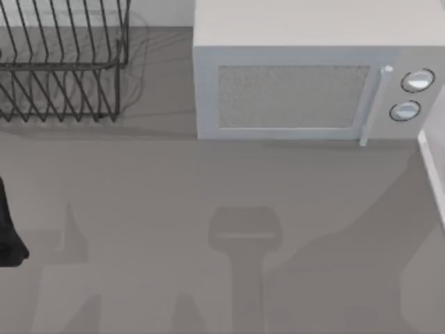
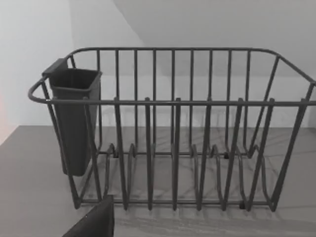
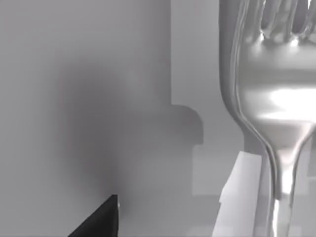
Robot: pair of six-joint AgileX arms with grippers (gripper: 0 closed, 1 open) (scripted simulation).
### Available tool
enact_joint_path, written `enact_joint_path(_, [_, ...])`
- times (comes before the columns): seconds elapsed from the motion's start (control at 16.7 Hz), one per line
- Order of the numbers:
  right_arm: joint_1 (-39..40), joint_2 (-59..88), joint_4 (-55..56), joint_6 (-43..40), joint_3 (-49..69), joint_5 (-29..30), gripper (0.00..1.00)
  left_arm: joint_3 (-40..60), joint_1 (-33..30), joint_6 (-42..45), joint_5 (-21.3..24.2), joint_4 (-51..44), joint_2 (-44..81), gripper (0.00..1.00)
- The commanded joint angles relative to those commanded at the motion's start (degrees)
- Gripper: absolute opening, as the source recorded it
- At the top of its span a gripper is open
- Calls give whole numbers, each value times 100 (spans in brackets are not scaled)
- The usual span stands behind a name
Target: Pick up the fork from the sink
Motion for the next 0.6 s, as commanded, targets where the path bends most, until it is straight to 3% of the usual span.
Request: enact_joint_path(0.6, [0,0,0,0,0,0,2,0,0,0,0,0,0,100])
